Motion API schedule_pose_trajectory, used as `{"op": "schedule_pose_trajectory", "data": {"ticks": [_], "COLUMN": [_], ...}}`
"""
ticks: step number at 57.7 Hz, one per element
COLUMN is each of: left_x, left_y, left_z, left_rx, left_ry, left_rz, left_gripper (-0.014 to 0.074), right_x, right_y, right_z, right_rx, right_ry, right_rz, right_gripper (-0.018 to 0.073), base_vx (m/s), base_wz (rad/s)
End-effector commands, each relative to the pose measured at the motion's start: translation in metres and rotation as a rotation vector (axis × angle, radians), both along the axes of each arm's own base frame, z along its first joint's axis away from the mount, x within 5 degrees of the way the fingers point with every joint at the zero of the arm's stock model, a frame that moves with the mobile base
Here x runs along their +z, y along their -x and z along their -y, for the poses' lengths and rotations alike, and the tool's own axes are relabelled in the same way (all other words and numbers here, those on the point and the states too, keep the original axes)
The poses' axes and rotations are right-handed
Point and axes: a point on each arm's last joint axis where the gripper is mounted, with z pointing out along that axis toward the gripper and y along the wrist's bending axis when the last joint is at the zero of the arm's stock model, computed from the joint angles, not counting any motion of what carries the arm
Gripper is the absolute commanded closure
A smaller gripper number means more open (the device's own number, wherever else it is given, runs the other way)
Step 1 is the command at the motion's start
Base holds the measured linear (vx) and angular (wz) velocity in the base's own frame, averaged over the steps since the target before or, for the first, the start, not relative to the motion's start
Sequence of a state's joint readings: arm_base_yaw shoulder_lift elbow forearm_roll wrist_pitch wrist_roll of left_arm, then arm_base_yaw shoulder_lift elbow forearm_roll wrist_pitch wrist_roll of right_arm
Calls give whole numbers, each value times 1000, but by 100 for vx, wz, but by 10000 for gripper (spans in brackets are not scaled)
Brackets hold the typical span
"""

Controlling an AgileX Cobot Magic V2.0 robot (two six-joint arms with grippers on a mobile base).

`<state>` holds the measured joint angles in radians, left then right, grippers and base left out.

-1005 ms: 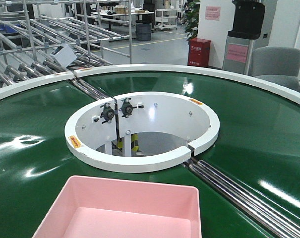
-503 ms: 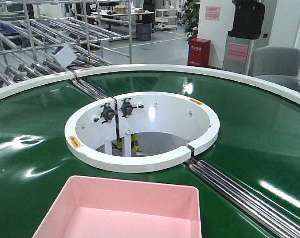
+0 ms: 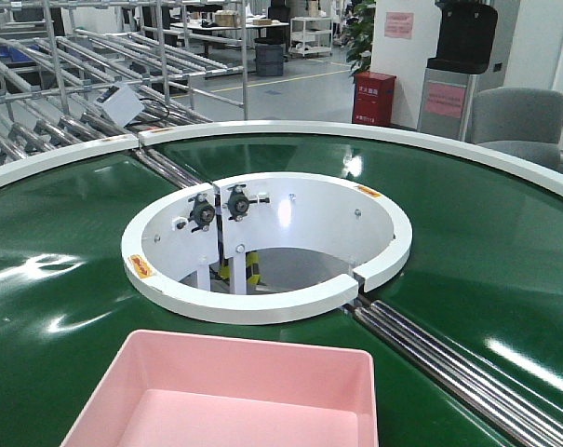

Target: Grab pink bin and stack on right shelf

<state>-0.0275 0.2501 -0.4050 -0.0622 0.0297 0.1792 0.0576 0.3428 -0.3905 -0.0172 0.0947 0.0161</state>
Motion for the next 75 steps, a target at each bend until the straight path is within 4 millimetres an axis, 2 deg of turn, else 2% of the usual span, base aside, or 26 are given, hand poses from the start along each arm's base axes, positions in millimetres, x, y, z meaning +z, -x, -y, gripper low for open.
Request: {"op": "schedule_pose_trajectory", "data": {"ticks": [1,10,16,26,34,41,46,55,58,59,66,75], "left_x": [15,-2,-12,-26,-36,-47,-51,-34,-28,-24,-17,-18], "left_y": [-19,-54,-71,-91,-103,-114,-122,-153,-167,-177,-212,-252], "left_z": [0,1,2,2,3,4,7,22,27,30,43,57], "left_rx": [4,2,2,3,3,-3,-17,-82,-99,-108,-142,-182], "left_ry": [-8,-11,-14,-16,-9,-9,-12,-45,-52,-57,-75,-18], "left_rz": [-15,-188,-267,-353,-419,-481,-521,-644,-680,-702,-825,-958], "left_gripper": [602,570,491,253,134,123,123,123,123,123,123,123], "right_x": [18,3,-8,-20,-30,-42,-48,-40,-33,-28,-17,-27], "right_y": [-19,-49,-64,-77,-88,-99,-108,-138,-150,-156,-185,-220], "right_z": [-1,-3,-4,-4,-5,-6,-7,-11,-19,-23,-61,-94], "right_rx": [-1,0,1,1,1,-12,-15,4,36,58,176,169], "right_ry": [14,22,18,23,26,-68,-81,-38,-25,-6,31,-121], "right_rz": [7,-135,-212,-289,-349,-419,-495,-683,-708,-711,-725,-900], "right_gripper": [568,552,505,354,190,110,111,118,120,122,136,146], "base_vx": [0,0,0,0,0,0,0,0,0,0,0,0], "base_wz": [0,0,0,0,0,0,0,0,0,0,0,0]}}
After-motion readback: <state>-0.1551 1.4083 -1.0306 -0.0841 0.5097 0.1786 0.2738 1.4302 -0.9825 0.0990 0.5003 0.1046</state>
